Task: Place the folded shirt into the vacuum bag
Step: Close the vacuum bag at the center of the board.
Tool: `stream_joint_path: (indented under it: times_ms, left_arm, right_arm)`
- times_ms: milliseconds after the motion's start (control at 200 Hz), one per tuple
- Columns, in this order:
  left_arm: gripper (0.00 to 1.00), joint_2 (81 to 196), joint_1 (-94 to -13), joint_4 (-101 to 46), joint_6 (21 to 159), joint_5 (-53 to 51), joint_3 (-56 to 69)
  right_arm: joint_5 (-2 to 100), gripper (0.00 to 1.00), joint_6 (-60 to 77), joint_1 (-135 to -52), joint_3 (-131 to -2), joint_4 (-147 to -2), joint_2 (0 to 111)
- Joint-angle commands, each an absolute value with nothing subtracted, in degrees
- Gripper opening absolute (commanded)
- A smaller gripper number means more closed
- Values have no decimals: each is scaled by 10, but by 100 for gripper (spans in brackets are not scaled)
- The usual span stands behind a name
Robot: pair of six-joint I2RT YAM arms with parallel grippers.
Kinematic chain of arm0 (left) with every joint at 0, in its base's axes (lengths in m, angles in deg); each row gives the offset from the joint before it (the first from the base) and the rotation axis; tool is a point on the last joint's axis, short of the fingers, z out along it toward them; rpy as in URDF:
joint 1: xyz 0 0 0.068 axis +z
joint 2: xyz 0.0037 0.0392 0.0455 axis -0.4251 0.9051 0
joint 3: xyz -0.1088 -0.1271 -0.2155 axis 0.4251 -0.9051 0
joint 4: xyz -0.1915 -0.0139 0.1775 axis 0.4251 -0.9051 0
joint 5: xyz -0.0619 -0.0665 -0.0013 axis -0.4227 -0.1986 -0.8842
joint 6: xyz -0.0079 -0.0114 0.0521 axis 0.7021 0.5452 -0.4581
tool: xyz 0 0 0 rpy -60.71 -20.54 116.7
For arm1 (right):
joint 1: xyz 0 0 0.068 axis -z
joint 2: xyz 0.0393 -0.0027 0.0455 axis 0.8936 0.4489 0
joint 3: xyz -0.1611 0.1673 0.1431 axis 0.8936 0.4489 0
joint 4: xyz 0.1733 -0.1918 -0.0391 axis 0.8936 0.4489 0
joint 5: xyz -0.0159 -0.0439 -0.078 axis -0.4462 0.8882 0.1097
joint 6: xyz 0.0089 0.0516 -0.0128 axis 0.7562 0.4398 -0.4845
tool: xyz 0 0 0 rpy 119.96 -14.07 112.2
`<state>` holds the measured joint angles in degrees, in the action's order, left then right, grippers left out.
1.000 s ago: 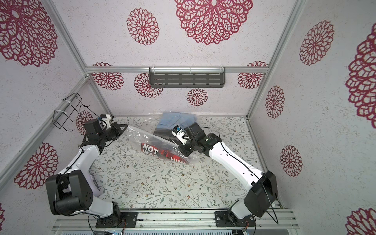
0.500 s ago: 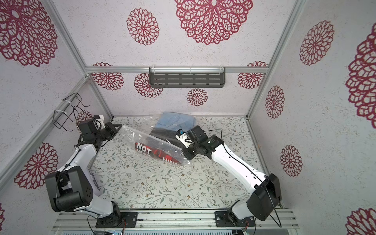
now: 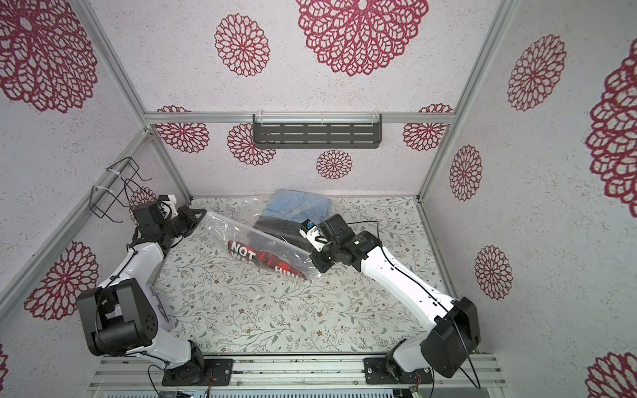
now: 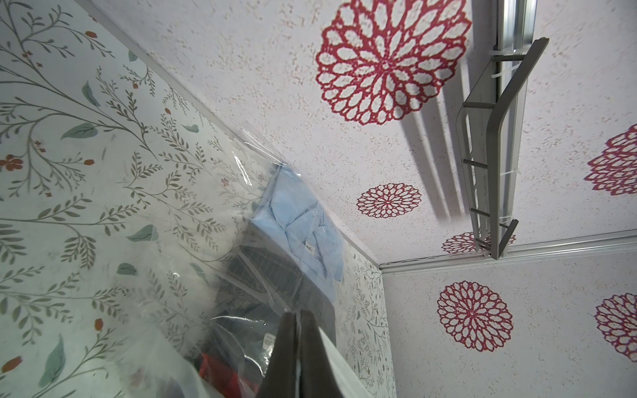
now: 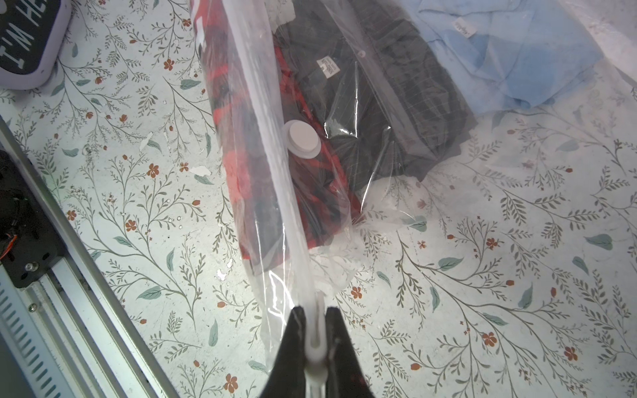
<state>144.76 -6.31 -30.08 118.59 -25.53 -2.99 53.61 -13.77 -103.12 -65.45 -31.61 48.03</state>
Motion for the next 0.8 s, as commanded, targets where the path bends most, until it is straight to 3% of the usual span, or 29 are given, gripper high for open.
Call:
stream_joint_path:
  times_ms: [0, 625, 660, 796]
  left_arm:
    - [0, 1458, -16, -232, 1191, -151, -4]
    - [0, 1464, -19, -233, 1187, -203, 4]
    - [0, 1462, -22, -220, 1191, -218, -1]
    - [0, 1448, -41, -189, 1201, -267, -19]
  right_arm:
    - [593, 0, -124, -1009, -640, -200, 448]
    - [559, 0, -118, -1008, -633, -220, 442]
    - [546, 9, -115, -1008, -637, -231, 445]
    - [498, 29, -102, -1008, -659, -288, 455]
